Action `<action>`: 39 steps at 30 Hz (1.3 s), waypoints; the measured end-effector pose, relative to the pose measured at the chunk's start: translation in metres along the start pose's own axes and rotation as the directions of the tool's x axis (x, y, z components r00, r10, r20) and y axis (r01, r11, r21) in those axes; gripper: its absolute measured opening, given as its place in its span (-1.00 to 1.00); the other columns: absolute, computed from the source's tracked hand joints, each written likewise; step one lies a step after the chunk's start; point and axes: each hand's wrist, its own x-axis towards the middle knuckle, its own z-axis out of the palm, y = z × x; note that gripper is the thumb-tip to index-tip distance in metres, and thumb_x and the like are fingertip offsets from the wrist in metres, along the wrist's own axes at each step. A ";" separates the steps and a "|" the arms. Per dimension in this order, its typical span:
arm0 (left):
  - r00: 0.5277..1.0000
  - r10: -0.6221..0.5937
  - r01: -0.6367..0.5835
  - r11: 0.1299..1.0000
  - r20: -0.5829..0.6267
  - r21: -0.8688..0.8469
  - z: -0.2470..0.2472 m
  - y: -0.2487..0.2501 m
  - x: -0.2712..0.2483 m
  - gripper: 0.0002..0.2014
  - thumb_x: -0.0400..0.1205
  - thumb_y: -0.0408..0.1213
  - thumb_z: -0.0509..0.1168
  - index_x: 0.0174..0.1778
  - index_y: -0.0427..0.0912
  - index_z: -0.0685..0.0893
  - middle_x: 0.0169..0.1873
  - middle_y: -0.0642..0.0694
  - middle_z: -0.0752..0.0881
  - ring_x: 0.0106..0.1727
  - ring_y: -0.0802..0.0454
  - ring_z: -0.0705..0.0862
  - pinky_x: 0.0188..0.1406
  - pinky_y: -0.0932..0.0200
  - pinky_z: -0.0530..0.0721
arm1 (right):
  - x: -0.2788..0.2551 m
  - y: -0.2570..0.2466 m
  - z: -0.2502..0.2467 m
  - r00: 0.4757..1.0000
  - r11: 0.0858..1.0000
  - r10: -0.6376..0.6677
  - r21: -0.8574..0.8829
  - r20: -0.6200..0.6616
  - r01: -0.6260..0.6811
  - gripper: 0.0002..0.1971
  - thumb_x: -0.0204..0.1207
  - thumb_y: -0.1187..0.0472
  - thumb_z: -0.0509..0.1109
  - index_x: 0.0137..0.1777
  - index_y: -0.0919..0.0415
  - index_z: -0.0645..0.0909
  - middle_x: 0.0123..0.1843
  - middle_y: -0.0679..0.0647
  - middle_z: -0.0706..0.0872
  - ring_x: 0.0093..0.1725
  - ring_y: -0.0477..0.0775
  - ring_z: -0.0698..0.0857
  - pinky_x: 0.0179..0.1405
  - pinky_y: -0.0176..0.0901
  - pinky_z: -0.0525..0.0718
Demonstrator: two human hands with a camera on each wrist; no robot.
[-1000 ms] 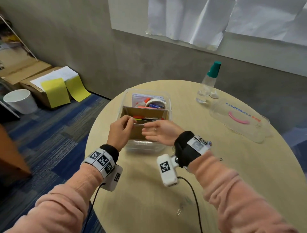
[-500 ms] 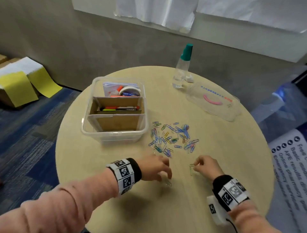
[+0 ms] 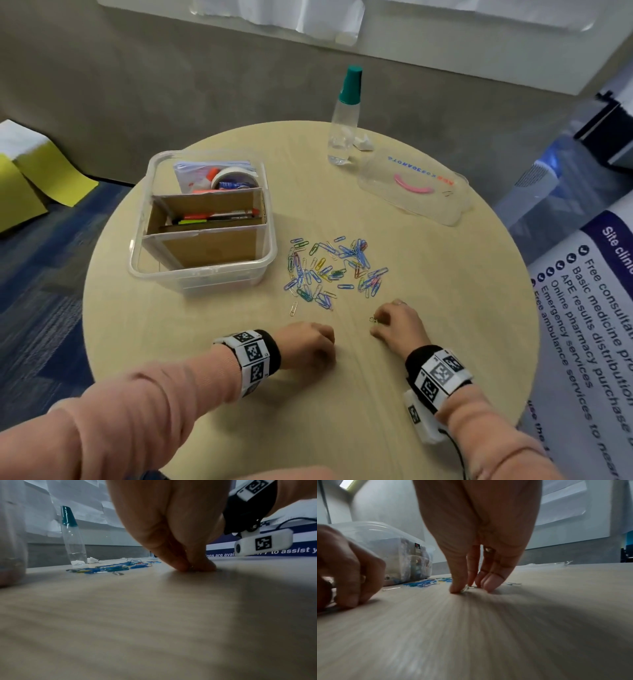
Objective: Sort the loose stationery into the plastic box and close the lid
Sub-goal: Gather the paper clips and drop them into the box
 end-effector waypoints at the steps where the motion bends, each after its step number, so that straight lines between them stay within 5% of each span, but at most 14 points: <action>1: 1.000 -0.005 0.005 1.000 -0.014 0.017 -0.001 -0.002 0.000 -0.76 0.60 -0.32 0.27 0.16 -0.21 0.72 0.17 -0.18 0.62 0.15 -0.16 0.62 0.06 0.13 0.51 | 0.001 -0.001 0.001 1.000 1.000 0.002 -0.019 0.006 -0.002 -0.80 0.38 0.26 0.50 0.00 0.28 0.71 0.04 0.16 0.66 0.11 0.14 0.63 0.00 -0.27 0.46; 10: 0.993 -0.090 0.106 0.957 -0.070 0.270 -0.002 -0.008 0.006 -0.72 0.70 -0.24 0.08 0.20 -0.24 0.61 0.18 -0.19 0.60 0.17 -0.15 0.58 0.04 0.03 0.53 | 0.001 -0.008 0.006 0.997 0.996 -0.033 -0.079 0.068 0.038 -0.86 0.51 0.36 0.31 0.01 0.34 0.66 0.11 0.23 0.70 0.16 0.20 0.62 0.10 -0.18 0.50; 15: 0.889 -0.326 0.222 0.921 -0.321 -0.321 -0.017 -0.017 0.009 -0.81 0.61 -0.37 0.27 0.08 -0.30 0.71 0.02 -0.16 0.74 -0.02 0.02 0.66 -0.06 0.41 0.46 | -0.005 -0.005 0.012 0.994 0.989 -0.066 -0.126 0.087 0.077 -0.79 0.55 0.40 0.17 0.10 0.32 0.59 0.15 0.23 0.64 0.21 0.19 0.57 0.08 -0.19 0.43; 18: 0.822 -0.535 0.167 0.553 -0.195 -0.816 -0.027 -0.021 0.004 -0.87 0.63 -0.44 0.25 0.01 -0.33 0.69 -0.28 -0.09 0.65 -0.33 0.18 0.55 -0.30 0.45 0.56 | -0.005 -0.003 0.014 0.989 0.984 -0.081 -0.148 0.121 0.099 -0.75 0.53 0.45 0.13 0.08 0.31 0.59 0.17 0.24 0.61 0.21 0.19 0.55 0.10 -0.18 0.43; 22: 0.852 -0.524 0.013 0.008 0.007 -1.000 -0.033 -0.027 -0.010 -0.80 0.69 -0.45 0.15 -0.05 -0.18 0.68 -0.42 -0.03 0.51 -0.42 0.18 0.50 -0.36 0.37 0.63 | -0.004 -0.003 0.006 0.999 0.984 -0.005 0.180 0.048 -0.004 -0.81 0.56 0.45 0.22 0.07 0.45 0.62 -0.08 0.22 0.67 -0.16 0.00 0.65 -0.19 -0.38 0.52; 23: 0.867 -0.496 -0.026 -0.129 0.042 -0.991 -0.033 -0.028 -0.013 -0.78 0.69 -0.44 0.13 -0.02 -0.20 0.69 -0.44 -0.03 0.54 -0.45 0.18 0.52 -0.39 0.35 0.65 | -0.005 -0.003 0.002 0.998 0.908 0.029 0.416 0.060 -0.052 -0.82 0.57 0.49 0.21 0.08 0.52 0.60 -0.22 0.21 0.63 -0.36 -0.10 0.64 -0.36 -0.45 0.55; 25: 0.889 -0.446 -0.055 -0.325 0.102 -0.944 -0.033 -0.031 -0.020 -0.78 0.70 -0.38 0.12 -0.03 -0.20 0.69 -0.46 0.00 0.61 -0.48 0.20 0.58 -0.42 0.33 0.67 | -0.008 -0.001 -0.009 0.989 0.512 0.066 0.846 0.134 -0.149 -0.82 0.59 0.57 0.12 0.03 0.56 0.56 -0.35 0.18 0.52 -0.53 -0.15 0.57 -0.54 -0.47 0.55; 27: 0.893 -0.425 -0.040 -0.397 0.145 -0.917 -0.031 -0.032 -0.024 -0.78 0.69 -0.31 0.10 -0.14 -0.17 0.66 -0.47 0.02 0.57 -0.50 0.19 0.56 -0.46 0.34 0.64 | -0.010 0.003 -0.019 0.973 0.137 0.085 0.964 0.216 -0.226 -0.75 0.59 0.59 0.04 -0.11 0.43 0.55 -0.33 0.18 0.53 -0.45 -0.03 0.54 -0.57 -0.41 0.56; 29: 0.877 -0.441 0.022 -0.359 0.190 -0.933 -0.030 -0.032 -0.023 -0.75 0.68 -0.28 0.04 -0.27 -0.14 0.55 -0.47 0.01 0.50 -0.50 0.16 0.49 -0.49 0.34 0.56 | -0.009 0.004 -0.022 0.969 0.132 0.096 0.962 0.229 -0.240 -0.71 0.58 0.57 0.04 -0.18 0.36 0.56 -0.32 0.17 0.56 -0.47 -0.05 0.52 -0.60 -0.42 0.52; 30: 0.856 -0.476 0.071 -0.275 0.200 -0.959 -0.029 -0.031 -0.021 -0.74 0.67 -0.26 0.03 -0.33 -0.12 0.48 -0.48 0.01 0.45 -0.51 0.14 0.45 -0.49 0.32 0.49 | -0.008 0.004 -0.020 0.976 0.279 0.094 0.936 0.196 -0.215 -0.73 0.59 0.55 0.09 -0.19 0.35 0.58 -0.34 0.16 0.55 -0.53 -0.11 0.51 -0.62 -0.44 0.47; 32: 0.816 -0.566 0.196 0.085 0.115 -0.977 -0.025 -0.030 -0.018 -0.71 0.69 -0.20 0.09 -0.39 -0.08 0.41 -0.50 0.02 0.38 -0.50 0.14 0.35 -0.49 0.33 0.37 | -0.007 0.001 -0.013 0.993 0.734 0.029 0.671 0.117 -0.101 -0.88 0.55 0.43 0.31 -0.17 0.33 0.66 -0.34 0.09 0.56 -0.53 -0.21 0.50 -0.54 -0.52 0.44; 34: 0.841 -0.533 0.294 0.588 -0.088 -0.753 -0.019 -0.028 -0.017 -0.76 0.64 -0.18 0.25 -0.36 -0.07 0.49 -0.48 0.07 0.42 -0.46 0.18 0.38 -0.50 0.44 0.37 | -0.007 0.001 -0.005 0.992 0.959 -0.080 0.278 0.094 0.051 -0.92 0.41 0.33 0.49 -0.12 0.31 0.72 -0.26 0.05 0.55 -0.36 -0.17 0.50 -0.39 -0.59 0.39; 36: 0.920 -0.370 0.286 0.860 -0.128 -0.423 -0.016 -0.026 -0.017 -0.93 0.57 -0.21 0.36 -0.13 -0.12 0.66 -0.36 0.04 0.55 -0.33 0.14 0.49 -0.36 0.43 0.43 | -0.005 0.002 -0.003 0.982 0.989 -0.141 0.071 0.123 0.133 -0.86 0.33 0.29 0.54 -0.12 0.31 0.73 -0.19 0.04 0.47 -0.22 -0.07 0.48 -0.33 -0.50 0.34; 39: 0.961 -0.273 0.270 0.960 -0.037 -0.074 -0.012 -0.024 -0.014 -0.75 0.59 -0.24 0.28 0.19 -0.09 0.67 0.00 -0.14 0.67 0.02 -0.08 0.62 -0.03 0.21 0.51 | -0.002 -0.002 -0.004 0.964 0.983 -0.168 -0.041 0.206 0.180 -0.88 0.38 0.26 0.50 -0.14 0.30 0.71 -0.12 0.06 0.43 -0.08 -0.01 0.47 -0.17 -0.34 0.33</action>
